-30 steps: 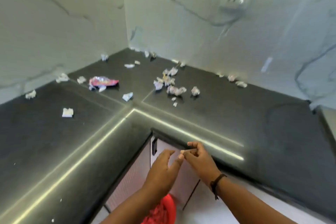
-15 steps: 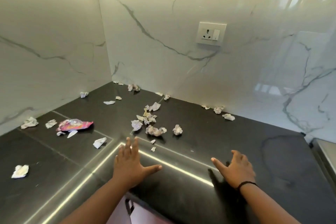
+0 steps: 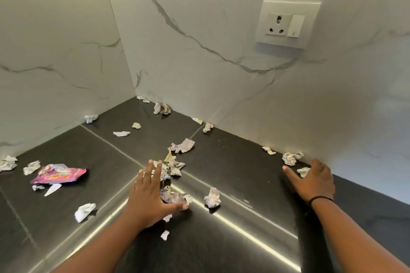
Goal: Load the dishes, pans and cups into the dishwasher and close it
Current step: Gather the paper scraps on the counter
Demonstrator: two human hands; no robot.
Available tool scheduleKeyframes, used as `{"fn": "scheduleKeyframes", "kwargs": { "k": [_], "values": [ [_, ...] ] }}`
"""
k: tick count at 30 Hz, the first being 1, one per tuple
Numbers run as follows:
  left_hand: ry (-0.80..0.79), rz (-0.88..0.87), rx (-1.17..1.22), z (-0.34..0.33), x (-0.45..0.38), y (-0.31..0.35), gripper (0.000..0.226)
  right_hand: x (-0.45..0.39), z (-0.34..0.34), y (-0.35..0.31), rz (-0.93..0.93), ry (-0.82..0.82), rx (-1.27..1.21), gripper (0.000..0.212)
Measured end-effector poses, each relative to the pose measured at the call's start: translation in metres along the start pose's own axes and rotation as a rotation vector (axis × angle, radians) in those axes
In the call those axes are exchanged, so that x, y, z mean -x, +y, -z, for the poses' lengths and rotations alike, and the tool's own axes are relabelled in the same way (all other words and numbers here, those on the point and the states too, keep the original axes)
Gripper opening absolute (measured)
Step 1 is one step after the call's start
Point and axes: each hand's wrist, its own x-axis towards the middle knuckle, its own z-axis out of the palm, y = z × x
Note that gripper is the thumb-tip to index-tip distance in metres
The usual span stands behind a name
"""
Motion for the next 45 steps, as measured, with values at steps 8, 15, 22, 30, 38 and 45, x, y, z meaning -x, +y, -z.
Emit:
{"fn": "scheduleKeyframes", "kwargs": {
  "k": [8, 15, 22, 30, 38, 45],
  "values": [
    [-0.044, -0.207, -0.027, -0.013, -0.052, 0.004, 0.137, -0.04, -0.061, -0.081, -0.314, 0.026, 0.02, 0.1],
    [-0.051, -0.195, -0.075, -0.015, -0.092, 0.011, 0.129, -0.045, -0.089, -0.118, -0.346, 0.098, 0.022, 0.053],
    [-0.048, -0.23, -0.125, -0.019, -0.133, 0.018, 0.103, -0.031, -0.107, -0.132, 0.167, -0.019, 0.053, 0.026],
    [0.078, -0.328, -0.145, -0.035, -0.16, 0.019, 0.079, -0.048, -0.135, -0.204, 0.744, -0.193, -0.117, 0.025],
    [0.273, -0.372, -0.065, -0.048, -0.166, 0.014, 0.046, -0.082, -0.185, -0.302, 1.103, -0.307, 0.352, 0.047],
    [0.271, -0.366, 0.099, -0.045, -0.161, 0.013, 0.044, -0.078, -0.185, -0.279, 0.868, -0.262, 0.253, 0.033]
  ]
}}
